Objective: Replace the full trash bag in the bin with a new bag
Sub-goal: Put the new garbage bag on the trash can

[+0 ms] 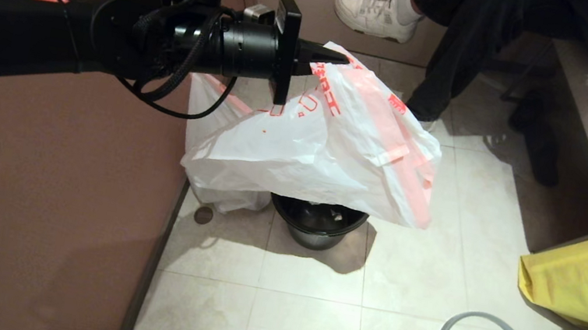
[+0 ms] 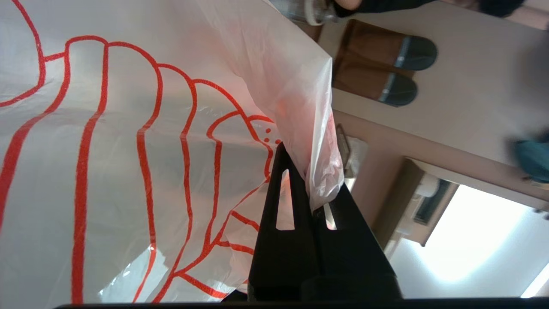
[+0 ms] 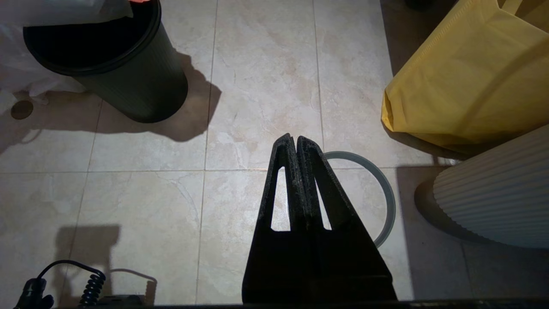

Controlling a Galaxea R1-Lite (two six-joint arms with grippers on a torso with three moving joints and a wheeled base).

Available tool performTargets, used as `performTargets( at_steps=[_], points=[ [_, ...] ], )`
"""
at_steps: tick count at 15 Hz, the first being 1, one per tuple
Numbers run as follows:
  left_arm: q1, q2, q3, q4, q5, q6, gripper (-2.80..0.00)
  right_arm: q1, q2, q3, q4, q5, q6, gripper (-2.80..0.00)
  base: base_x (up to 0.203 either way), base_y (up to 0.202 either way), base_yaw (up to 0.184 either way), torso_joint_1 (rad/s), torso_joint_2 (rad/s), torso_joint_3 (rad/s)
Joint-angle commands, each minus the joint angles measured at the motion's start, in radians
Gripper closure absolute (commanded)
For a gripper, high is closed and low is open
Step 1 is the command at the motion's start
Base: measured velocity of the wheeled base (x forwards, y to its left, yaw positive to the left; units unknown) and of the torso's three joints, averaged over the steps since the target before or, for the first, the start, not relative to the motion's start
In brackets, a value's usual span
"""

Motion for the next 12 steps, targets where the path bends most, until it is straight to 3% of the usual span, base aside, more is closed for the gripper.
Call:
performTargets(
  at_steps=[1,12],
  points=[
    [-0.023,0.011,0.0,-0.035,-0.007,-0.04,0.0,0.0,0.0,0.0,0.0,0.0,0.0,0.0,0.0,0.0,0.0,0.0,0.0,0.0],
    [-0.014,0.143,0.001,-0.049,-0.019,-0.054,0.0,0.0,0.0,0.0,0.0,0.0,0.0,0.0,0.0,0.0,0.0,0.0,0.0,0.0]
  ],
)
